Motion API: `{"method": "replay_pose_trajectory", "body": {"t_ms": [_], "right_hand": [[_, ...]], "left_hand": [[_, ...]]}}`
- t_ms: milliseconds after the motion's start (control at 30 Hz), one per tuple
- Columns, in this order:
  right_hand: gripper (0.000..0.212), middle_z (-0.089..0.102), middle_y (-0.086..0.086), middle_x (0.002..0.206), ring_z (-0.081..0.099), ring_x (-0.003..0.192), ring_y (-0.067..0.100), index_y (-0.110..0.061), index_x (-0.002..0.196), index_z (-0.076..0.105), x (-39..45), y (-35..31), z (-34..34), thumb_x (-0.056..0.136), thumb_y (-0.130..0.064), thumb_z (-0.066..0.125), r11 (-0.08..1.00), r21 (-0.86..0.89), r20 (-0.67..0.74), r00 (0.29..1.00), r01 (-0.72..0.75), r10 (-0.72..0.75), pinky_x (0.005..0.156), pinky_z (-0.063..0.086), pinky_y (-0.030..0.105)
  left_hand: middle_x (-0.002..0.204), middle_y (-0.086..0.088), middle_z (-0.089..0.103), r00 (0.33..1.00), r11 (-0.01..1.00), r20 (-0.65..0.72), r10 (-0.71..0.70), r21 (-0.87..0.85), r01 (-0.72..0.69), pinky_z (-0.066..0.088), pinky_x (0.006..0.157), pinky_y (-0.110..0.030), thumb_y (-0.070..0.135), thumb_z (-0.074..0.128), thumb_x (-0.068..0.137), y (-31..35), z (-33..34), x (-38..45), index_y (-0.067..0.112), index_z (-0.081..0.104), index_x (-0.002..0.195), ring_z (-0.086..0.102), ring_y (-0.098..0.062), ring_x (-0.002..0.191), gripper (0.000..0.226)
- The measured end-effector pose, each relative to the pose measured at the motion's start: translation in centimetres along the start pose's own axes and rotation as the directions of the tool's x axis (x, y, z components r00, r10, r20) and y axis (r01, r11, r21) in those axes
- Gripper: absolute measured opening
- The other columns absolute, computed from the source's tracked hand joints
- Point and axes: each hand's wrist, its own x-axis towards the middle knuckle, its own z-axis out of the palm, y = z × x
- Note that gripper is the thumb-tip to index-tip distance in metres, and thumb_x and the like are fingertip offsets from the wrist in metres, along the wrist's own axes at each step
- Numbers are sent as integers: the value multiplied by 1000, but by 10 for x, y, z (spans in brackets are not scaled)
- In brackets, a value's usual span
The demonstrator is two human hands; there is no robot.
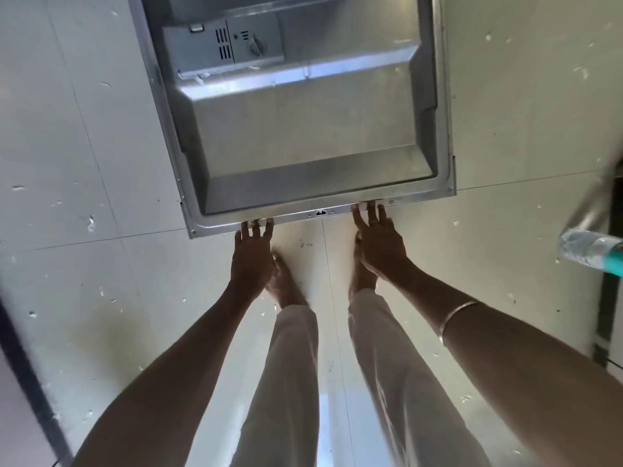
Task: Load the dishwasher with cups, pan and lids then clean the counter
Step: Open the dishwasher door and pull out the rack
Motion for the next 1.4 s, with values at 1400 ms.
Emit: {"method": "replay_pose_trajectory", "body": {"t_ms": [1400], "right_hand": [[69, 11, 15, 162, 11, 149, 33, -4, 154, 5, -69, -35, -150, 100, -24, 42, 998, -29, -147, 987, 53, -57, 120, 13, 44]], "left_hand": [[157, -18, 27, 992, 993, -127, -8, -119, -7, 24, 118, -42, 15, 44, 99, 32, -148, -52, 3, 24, 152, 21, -33, 147, 58]]}}
